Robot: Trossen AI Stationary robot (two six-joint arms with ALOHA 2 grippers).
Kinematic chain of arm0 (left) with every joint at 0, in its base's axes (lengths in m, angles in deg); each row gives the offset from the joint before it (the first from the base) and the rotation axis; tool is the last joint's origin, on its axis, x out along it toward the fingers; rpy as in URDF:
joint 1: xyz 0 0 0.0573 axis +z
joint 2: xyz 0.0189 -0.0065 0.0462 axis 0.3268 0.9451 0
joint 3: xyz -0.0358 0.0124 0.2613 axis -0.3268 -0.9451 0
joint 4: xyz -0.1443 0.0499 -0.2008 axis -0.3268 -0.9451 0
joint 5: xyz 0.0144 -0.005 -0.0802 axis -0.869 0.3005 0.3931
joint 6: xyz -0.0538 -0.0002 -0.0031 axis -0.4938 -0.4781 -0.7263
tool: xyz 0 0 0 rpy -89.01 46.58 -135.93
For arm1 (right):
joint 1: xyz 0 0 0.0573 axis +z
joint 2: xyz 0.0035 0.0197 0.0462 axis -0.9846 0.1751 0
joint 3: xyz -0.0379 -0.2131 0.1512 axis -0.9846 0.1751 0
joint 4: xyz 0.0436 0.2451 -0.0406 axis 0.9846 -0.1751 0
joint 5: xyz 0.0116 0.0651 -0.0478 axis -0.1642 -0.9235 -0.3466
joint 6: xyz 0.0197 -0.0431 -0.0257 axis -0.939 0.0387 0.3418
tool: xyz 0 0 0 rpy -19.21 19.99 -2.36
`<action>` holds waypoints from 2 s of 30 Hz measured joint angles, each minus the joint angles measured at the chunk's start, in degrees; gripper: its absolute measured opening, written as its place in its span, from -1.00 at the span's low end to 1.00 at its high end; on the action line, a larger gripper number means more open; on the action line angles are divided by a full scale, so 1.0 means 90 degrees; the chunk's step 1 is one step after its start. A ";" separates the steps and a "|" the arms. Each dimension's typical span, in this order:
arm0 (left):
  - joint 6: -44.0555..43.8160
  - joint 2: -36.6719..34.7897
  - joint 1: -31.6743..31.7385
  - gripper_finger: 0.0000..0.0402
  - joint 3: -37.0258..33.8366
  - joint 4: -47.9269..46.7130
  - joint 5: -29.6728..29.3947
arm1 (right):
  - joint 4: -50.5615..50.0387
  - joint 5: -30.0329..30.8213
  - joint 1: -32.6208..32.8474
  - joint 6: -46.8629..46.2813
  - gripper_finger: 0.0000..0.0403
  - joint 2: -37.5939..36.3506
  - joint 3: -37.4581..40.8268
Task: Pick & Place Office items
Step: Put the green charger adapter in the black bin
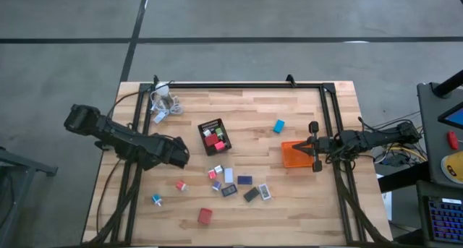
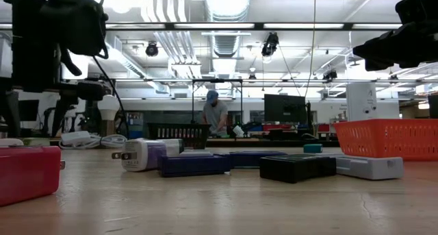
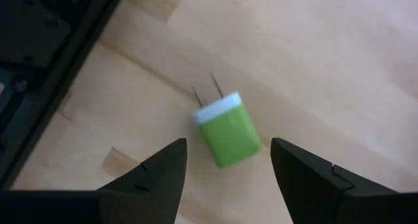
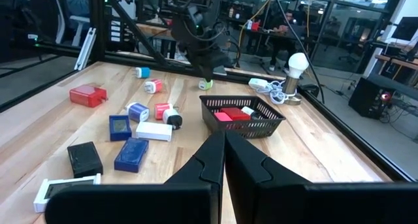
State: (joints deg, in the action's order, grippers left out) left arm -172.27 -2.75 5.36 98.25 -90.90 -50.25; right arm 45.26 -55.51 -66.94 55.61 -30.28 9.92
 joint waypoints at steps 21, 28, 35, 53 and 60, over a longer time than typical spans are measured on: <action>0.0030 0.0001 0.0239 0.12 -0.0300 0.0372 0.0083 | 0.0000 0.0000 0.0000 0.0000 -0.96 0.0000 0.0000; 0.0029 0.0012 0.0288 0.12 -0.0300 0.0389 0.0095 | -0.0001 0.0002 0.0000 0.0000 -0.96 0.0000 0.0000; 0.0032 0.0012 0.0315 0.08 -0.0300 0.0395 0.0093 | 0.0000 0.0001 -0.0001 0.0000 -0.96 0.0000 0.0000; 0.0034 0.0071 0.0349 -0.10 -0.0703 0.0986 0.0098 | 0.0000 0.0000 0.0000 0.0000 -0.96 0.0000 0.0000; 0.0058 0.0066 0.0352 -0.24 -0.0717 0.1006 0.0100 | 0.0000 0.0001 -0.0001 0.0000 -0.96 0.0000 0.0000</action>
State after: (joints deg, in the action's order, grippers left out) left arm -171.74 -2.16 8.53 91.79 -81.84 -49.35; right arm 45.26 -55.49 -66.94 55.61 -30.28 9.92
